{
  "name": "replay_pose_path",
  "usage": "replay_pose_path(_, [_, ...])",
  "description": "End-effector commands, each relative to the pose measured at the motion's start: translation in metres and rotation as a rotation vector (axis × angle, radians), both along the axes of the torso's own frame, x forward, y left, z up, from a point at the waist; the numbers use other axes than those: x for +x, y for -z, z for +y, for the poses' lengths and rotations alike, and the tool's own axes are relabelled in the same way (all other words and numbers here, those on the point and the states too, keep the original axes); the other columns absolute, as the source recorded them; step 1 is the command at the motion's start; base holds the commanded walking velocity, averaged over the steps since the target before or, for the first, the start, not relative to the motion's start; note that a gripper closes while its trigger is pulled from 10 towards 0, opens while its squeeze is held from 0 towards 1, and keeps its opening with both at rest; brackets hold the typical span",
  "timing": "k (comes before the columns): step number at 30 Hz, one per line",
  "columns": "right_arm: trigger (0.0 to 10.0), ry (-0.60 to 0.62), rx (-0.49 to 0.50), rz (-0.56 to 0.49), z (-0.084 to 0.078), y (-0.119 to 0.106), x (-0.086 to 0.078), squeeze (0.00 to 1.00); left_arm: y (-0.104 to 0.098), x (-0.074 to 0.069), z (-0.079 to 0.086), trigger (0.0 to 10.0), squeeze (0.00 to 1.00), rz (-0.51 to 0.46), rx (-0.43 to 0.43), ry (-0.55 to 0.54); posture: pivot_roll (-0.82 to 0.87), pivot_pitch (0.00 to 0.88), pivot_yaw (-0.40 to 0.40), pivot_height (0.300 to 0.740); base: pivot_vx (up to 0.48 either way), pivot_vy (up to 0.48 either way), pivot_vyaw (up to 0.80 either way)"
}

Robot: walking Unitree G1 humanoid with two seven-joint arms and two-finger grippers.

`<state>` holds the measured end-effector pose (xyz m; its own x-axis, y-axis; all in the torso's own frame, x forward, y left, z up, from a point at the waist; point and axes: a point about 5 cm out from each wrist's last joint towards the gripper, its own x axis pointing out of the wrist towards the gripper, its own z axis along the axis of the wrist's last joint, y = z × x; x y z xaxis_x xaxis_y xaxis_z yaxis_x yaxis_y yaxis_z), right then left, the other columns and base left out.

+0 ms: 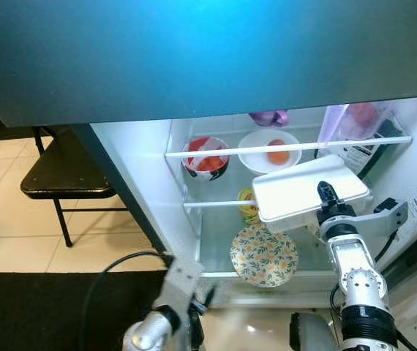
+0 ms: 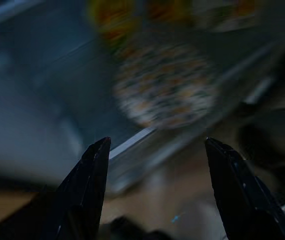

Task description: Restocking fridge

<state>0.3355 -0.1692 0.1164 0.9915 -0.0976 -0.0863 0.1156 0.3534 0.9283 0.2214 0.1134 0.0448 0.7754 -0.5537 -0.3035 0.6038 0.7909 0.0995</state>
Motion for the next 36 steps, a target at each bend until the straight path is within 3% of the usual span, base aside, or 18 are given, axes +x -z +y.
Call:
replay_pose_path(1, [10.0,-0.031,0.068,0.055,0.020,0.011,0.000,0.00,0.001,-0.006,0.003,10.0,0.00,0.028,0.012,0.027,-0.03,0.192,0.092,0.606,0.000,0.000,0.00])
replay_pose_path(6, [10.0,-0.064,0.100,0.054,0.033,0.011,0.008,0.00,-0.017,0.002,-0.007,10.0,0.00,-0.008,-0.028,0.040,-0.02,0.196,0.085,0.606,0.000,0.000,0.00])
replay_pose_path(11, [10.0,-0.109,0.109,0.062,0.048,0.006,0.022,0.00,-0.028,0.014,-0.005,10.0,0.00,-0.035,-0.059,-0.014,-0.02,0.201,0.069,0.606,0.000,0.000,0.00])
replay_pose_path(17, [10.0,-0.159,0.088,0.081,0.063,0.005,0.030,0.00,-0.033,0.018,-0.007,10.0,0.00,-0.043,-0.076,-0.022,-0.01,0.206,0.065,0.606,0.000,0.000,0.00])
replay_pose_path(20, [10.0,-0.177,0.082,0.082,0.069,0.005,0.032,0.00,-0.038,0.024,-0.011,10.0,0.00,-0.041,-0.100,-0.014,-0.01,0.211,0.063,0.606,0.000,0.000,0.00])
replay_pose_path(23, [10.0,-0.200,0.080,0.082,0.073,0.005,0.034,0.00,-0.042,0.039,-0.017,10.0,0.00,-0.028,-0.131,0.006,-0.03,0.217,0.059,0.606,0.000,0.000,0.00])
replay_pose_path(26, [10.0,-0.208,0.087,0.065,0.075,0.006,0.036,0.00,-0.048,0.061,-0.019,10.0,0.00,-0.037,-0.128,0.017,-0.04,0.223,0.067,0.606,0.000,0.000,0.00])
replay_pose_path(31, [10.0,-0.177,0.073,0.035,0.071,0.003,0.040,0.00,-0.053,0.076,-0.017,10.0,0.00,-0.042,-0.128,0.005,-0.03,0.227,0.076,0.606,0.000,0.000,0.00])
replay_pose_path(32, [10.0,-0.137,0.062,0.023,0.065,0.000,0.043,0.00,-0.059,0.085,-0.015,10.0,0.00,-0.052,-0.130,-0.008,-0.04,0.230,0.079,0.606,0.000,0.000,0.00])
replay_pose_path(36, [10.0,-0.098,0.071,0.011,0.058,-0.005,0.047,0.00,-0.064,0.087,-0.014,10.0,0.00,-0.063,-0.137,-0.008,-0.02,0.236,0.084,0.606,0.000,0.000,0.00])
